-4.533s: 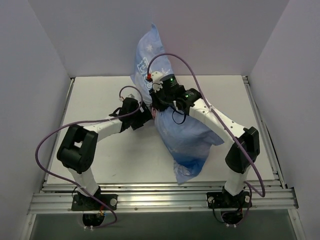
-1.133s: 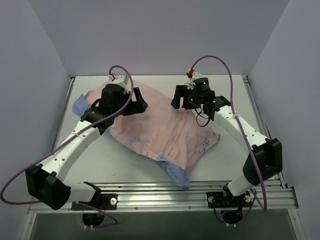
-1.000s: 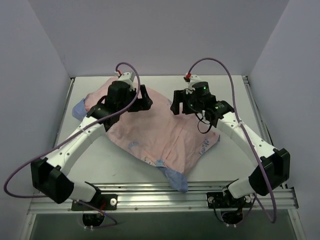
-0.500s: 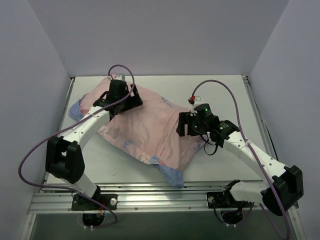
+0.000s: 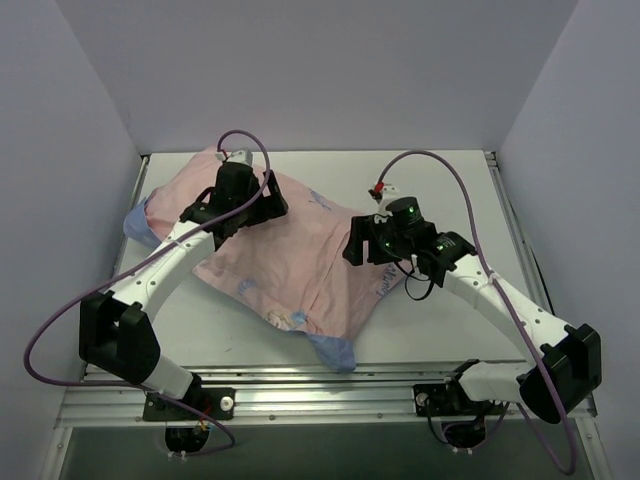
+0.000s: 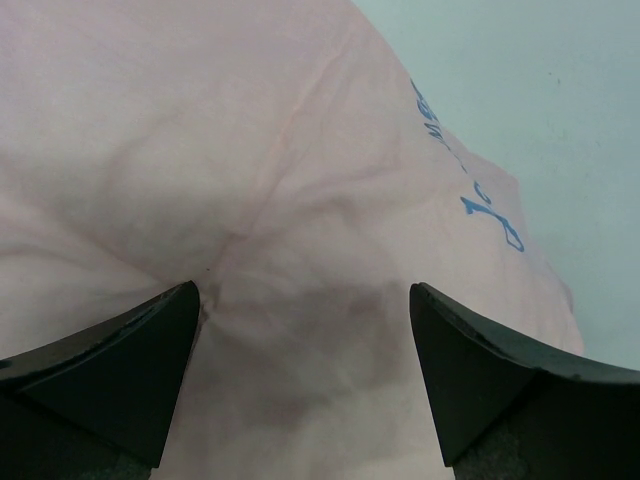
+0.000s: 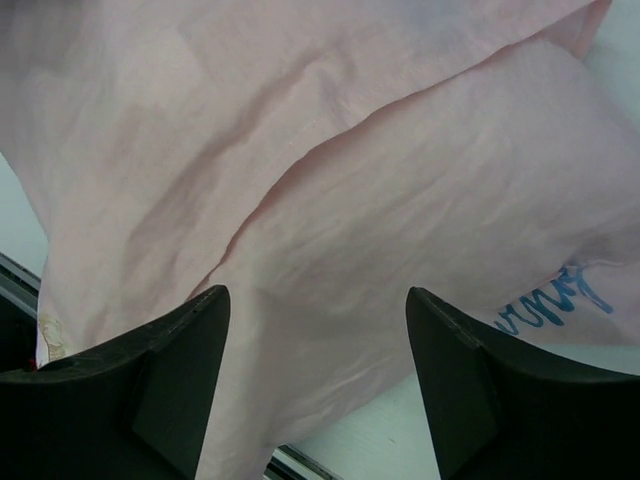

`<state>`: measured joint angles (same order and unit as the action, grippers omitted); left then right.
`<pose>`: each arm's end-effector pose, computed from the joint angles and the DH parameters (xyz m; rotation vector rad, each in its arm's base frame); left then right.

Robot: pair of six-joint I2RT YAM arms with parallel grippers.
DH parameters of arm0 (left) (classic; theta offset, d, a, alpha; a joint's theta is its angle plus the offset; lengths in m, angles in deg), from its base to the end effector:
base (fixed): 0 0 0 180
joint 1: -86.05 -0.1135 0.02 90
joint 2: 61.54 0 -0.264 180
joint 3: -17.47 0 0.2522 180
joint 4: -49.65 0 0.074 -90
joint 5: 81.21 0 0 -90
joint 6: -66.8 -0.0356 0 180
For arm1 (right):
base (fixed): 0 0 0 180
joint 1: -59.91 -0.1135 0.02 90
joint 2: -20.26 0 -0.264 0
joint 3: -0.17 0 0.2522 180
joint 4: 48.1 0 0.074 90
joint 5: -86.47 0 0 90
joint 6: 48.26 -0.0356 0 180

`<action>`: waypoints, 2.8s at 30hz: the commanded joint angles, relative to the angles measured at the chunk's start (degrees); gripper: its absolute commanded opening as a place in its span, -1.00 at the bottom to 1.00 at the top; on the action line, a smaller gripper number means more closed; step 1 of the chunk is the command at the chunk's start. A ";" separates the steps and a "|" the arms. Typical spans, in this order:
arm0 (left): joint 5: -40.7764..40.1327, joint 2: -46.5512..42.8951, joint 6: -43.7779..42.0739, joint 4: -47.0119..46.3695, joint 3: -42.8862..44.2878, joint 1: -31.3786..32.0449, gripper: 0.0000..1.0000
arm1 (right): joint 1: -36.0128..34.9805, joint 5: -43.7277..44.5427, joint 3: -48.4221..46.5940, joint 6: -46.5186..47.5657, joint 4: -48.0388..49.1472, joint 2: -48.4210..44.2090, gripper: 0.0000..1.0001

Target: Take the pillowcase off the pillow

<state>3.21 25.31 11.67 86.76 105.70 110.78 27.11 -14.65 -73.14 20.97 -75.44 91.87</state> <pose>0.3161 -0.1418 0.3193 -0.2527 2.2176 -0.4739 0.2375 0.1612 0.3244 -0.3473 2.0709 0.7764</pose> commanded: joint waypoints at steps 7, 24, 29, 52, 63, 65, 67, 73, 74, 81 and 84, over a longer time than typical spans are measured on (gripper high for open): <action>-1.53 1.48 -0.16 1.61 -1.62 -0.30 0.90 | -4.29 -2.25 -1.71 -0.58 -0.13 2.65 0.18; -3.64 4.47 0.81 1.61 -4.69 -4.60 0.91 | -6.32 10.92 2.50 -4.09 -4.51 2.31 -1.00; -3.12 6.57 0.90 1.52 -5.57 -8.28 0.91 | 2.88 14.19 8.56 -8.66 -8.65 -6.11 -1.00; 4.02 -1.77 -12.61 -1.30 3.90 1.61 0.92 | 10.48 1.98 -5.48 -7.70 -2.07 2.80 0.24; -3.47 4.20 -21.34 -1.64 12.71 15.77 0.93 | 9.50 4.08 -12.96 -4.80 8.04 19.52 0.29; -4.34 7.09 -21.86 -2.52 13.23 17.10 0.93 | 9.77 3.65 -13.22 -4.54 9.45 22.16 0.29; -5.31 10.08 -21.60 -2.87 13.59 18.16 0.93 | 9.86 3.82 -13.40 -4.01 9.98 24.35 0.24; -8.73 15.36 -15.47 1.07 11.40 18.25 0.86 | 12.31 6.98 -10.42 -3.48 10.68 26.47 -0.20; -8.92 15.72 -14.75 1.17 10.26 18.16 0.85 | 13.88 7.07 -9.80 -3.66 10.60 26.47 -0.26; -9.10 10.81 -8.95 0.20 -3.45 15.62 0.77 | 22.24 9.27 -4.62 -4.98 10.16 27.52 -0.81; -7.51 7.20 -8.07 -1.29 -8.55 14.03 0.77 | 23.39 7.08 -3.30 -5.15 10.68 29.72 -1.00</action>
<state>-3.20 33.83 0.70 76.62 102.93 127.83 48.53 -10.73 -77.99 15.17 -64.54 119.17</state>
